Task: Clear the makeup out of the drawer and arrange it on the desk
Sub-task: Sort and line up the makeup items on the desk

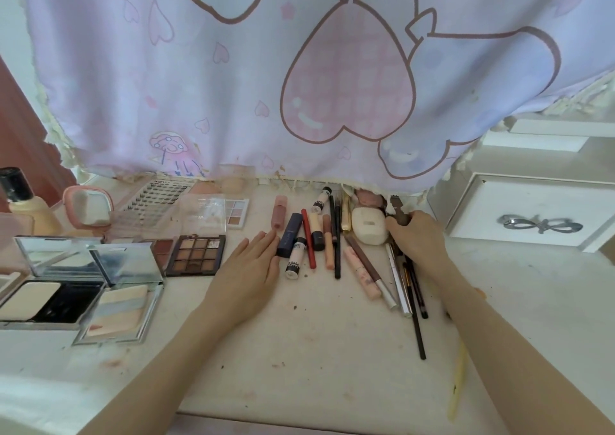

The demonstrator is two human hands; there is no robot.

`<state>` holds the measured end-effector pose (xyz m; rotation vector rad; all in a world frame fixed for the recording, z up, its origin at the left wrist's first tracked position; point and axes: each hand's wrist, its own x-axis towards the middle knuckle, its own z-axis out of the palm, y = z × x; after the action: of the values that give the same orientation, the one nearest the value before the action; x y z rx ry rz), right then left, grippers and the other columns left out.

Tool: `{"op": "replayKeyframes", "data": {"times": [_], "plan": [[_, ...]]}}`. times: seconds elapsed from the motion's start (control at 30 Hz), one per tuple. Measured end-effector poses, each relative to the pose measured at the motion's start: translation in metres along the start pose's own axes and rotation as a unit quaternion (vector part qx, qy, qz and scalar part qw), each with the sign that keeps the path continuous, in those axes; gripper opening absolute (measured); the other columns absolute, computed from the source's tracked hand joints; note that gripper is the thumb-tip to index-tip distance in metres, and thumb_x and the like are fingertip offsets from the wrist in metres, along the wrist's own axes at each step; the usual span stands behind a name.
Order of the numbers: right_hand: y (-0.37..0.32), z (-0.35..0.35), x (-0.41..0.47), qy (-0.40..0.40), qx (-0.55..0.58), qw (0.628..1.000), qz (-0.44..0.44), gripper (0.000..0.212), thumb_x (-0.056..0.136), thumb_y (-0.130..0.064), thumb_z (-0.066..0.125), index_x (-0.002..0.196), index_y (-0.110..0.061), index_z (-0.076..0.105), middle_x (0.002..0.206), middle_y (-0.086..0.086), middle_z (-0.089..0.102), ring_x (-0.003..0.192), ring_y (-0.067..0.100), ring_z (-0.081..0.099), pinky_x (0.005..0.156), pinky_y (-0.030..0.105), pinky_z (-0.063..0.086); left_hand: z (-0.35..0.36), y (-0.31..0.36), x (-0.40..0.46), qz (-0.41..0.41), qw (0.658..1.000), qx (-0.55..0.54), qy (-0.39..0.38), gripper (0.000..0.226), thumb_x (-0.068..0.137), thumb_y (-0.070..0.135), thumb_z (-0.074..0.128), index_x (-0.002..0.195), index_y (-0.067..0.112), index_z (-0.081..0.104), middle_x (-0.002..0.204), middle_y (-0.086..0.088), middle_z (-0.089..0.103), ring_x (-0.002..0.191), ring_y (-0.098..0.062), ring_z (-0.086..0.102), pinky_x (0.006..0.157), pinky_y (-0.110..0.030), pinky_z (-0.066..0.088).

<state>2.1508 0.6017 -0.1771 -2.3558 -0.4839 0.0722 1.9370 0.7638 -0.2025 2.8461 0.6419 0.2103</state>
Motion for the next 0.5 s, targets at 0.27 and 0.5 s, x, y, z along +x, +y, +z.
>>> {"op": "replayKeyframes", "data": {"times": [0.27,0.5], "plan": [[0.013,-0.006,-0.001,0.049,-0.022,0.999,-0.001,0.019,0.081,-0.020,0.054,0.073,-0.002,0.055,0.075,0.015,0.060,0.079,0.036,0.056,0.065,0.034,0.043,0.001,-0.001,-0.001,-0.001,1.000,-0.013,0.010,0.052,0.098,0.032,0.011,0.148,0.016,0.012,0.156,0.006,0.010,0.143,-0.005,0.004,0.113,-0.019,-0.006],[0.016,-0.018,-0.019,0.129,-0.021,0.991,-0.030,0.033,0.084,-0.026,0.055,0.104,-0.001,0.062,0.097,0.017,0.062,0.092,0.034,0.055,0.078,0.040,0.047,0.002,-0.003,-0.001,0.001,0.999,-0.031,0.015,0.048,0.101,0.025,0.019,0.148,0.015,0.015,0.156,0.006,0.012,0.143,-0.005,0.005,0.114,-0.020,-0.004]]}}
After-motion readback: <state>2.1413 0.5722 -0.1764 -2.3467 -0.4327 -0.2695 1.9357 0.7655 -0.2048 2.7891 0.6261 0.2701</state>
